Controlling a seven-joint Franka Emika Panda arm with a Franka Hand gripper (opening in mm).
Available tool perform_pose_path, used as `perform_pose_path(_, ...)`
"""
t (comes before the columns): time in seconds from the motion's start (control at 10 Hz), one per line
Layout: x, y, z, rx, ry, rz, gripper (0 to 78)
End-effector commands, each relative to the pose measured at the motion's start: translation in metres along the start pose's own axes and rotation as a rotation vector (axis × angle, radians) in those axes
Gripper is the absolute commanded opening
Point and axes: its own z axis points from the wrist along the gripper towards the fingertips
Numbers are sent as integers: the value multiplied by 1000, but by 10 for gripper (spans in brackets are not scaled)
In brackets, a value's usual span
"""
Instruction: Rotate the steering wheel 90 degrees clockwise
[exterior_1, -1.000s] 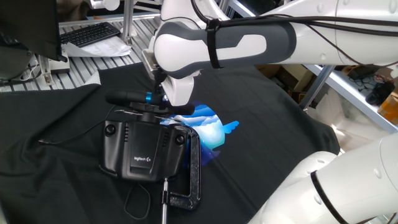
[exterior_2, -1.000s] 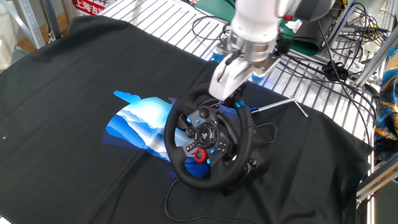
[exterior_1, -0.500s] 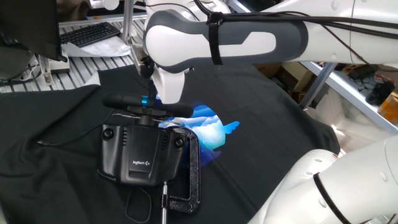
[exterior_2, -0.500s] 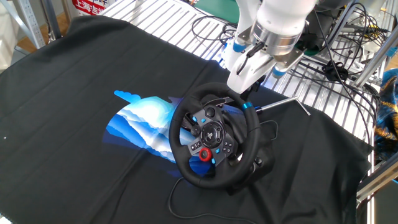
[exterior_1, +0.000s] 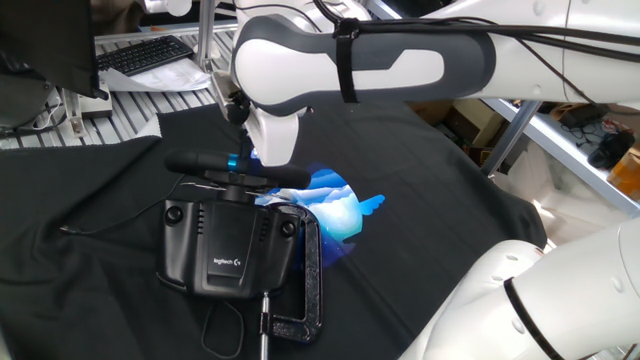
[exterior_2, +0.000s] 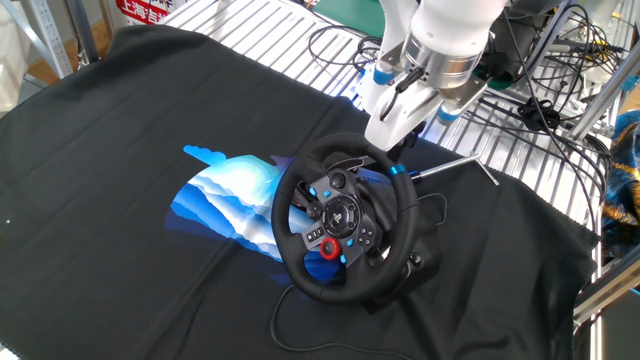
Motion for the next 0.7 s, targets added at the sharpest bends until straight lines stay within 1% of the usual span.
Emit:
perform_pose_path(0.1, 2, -2, -5, -8, 31, -49, 15)
perform_pose_path(0.2, 3, -3, -9, -18, 46, -55, 15)
perform_pose_path(0.3, 4, -4, -16, -15, 67, -86, 15)
perform_pose_path(0.4, 6, -5, -24, -12, 79, -148, 15)
perform_pose_path(0.5, 6, -5, -26, -9, 61, -232, 15)
perform_pose_path(0.6, 6, -5, -26, -8, 30, -321, 15)
perform_pose_path(0.7, 6, -4, -26, -1, 36, -348, 15)
